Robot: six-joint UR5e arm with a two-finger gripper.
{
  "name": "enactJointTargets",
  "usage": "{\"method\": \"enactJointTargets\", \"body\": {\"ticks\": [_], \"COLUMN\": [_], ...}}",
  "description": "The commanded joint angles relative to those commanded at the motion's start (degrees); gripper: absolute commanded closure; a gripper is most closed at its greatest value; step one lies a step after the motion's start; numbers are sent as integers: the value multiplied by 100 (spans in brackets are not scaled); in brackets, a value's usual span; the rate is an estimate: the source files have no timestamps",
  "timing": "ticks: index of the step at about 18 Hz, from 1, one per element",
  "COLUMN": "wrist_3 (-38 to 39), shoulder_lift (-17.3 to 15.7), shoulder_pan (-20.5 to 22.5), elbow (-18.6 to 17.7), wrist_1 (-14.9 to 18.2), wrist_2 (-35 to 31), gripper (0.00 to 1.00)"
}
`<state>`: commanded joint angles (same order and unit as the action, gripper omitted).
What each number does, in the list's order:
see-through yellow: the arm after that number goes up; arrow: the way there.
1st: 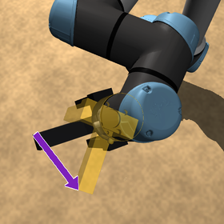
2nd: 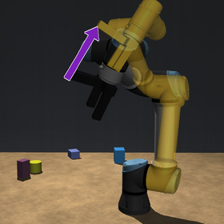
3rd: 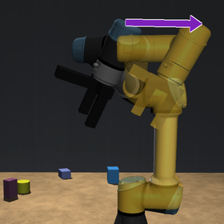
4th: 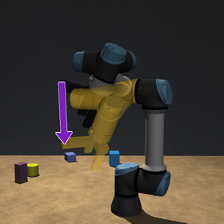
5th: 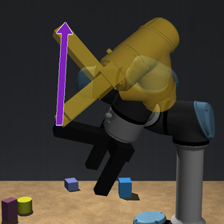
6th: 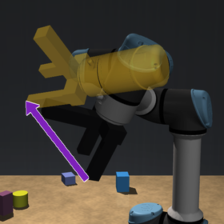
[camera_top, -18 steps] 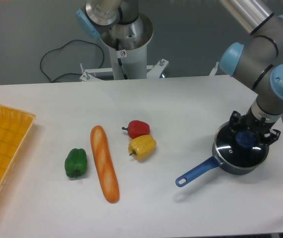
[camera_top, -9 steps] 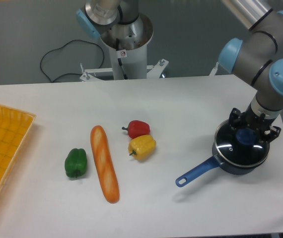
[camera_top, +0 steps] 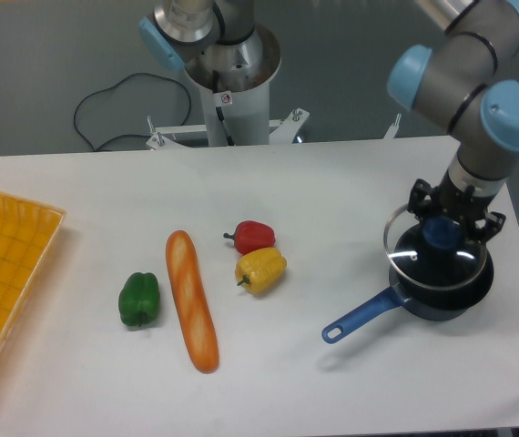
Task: Open the lid
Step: 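Lift the glass lid up off the saucepan by its knob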
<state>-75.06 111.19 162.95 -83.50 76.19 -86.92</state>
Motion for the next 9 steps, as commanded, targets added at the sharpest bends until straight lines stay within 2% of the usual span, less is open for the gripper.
{"method": "enactJointTargets", "body": {"ticks": [2, 9], "wrist_3": [70, 132], "shoulder_lift": [-71, -150], "shoulder_pan": [-9, -97], "elbow": [-17, -176], "wrist_1": [211, 203], "wrist_2": [-9, -201], "gripper": [71, 71]}}
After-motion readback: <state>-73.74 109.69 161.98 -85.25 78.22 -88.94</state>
